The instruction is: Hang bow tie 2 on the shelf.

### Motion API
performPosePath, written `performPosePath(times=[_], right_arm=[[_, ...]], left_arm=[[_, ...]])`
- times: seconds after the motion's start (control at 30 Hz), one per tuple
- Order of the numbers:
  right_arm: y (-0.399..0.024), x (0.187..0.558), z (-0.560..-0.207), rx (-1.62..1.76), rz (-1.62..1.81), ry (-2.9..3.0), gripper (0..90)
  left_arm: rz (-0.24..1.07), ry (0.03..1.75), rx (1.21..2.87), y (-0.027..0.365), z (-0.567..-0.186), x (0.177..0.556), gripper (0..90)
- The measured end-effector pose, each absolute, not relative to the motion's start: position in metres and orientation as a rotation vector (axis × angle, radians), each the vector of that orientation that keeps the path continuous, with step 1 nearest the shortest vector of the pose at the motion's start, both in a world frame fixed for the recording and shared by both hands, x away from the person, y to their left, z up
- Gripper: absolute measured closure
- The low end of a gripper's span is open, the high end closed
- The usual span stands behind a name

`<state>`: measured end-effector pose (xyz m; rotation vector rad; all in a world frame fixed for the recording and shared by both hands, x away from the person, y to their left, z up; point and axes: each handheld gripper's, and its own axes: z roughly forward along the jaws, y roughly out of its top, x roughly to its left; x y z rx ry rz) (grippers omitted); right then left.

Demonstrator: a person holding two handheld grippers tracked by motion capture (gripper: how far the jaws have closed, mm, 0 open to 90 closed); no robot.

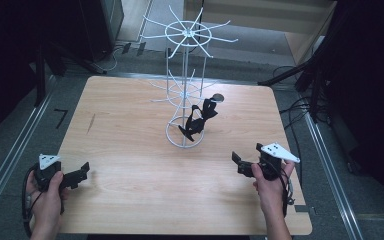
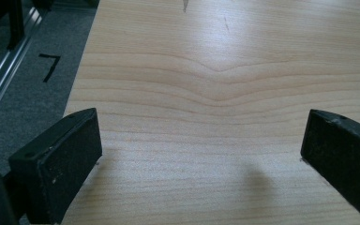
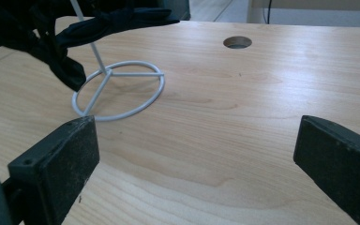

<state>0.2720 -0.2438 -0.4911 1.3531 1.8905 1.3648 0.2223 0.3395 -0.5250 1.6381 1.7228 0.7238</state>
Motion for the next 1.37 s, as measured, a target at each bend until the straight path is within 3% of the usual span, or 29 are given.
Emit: performPosePath(times=[1.37], right_arm=[[-0.356, 0.219, -0.552, 1.599, 1.29, 1.77, 1.7]], left_arm=[[0.739, 1.721, 1.635, 0.338, -0.525, 0.222, 0.0]])
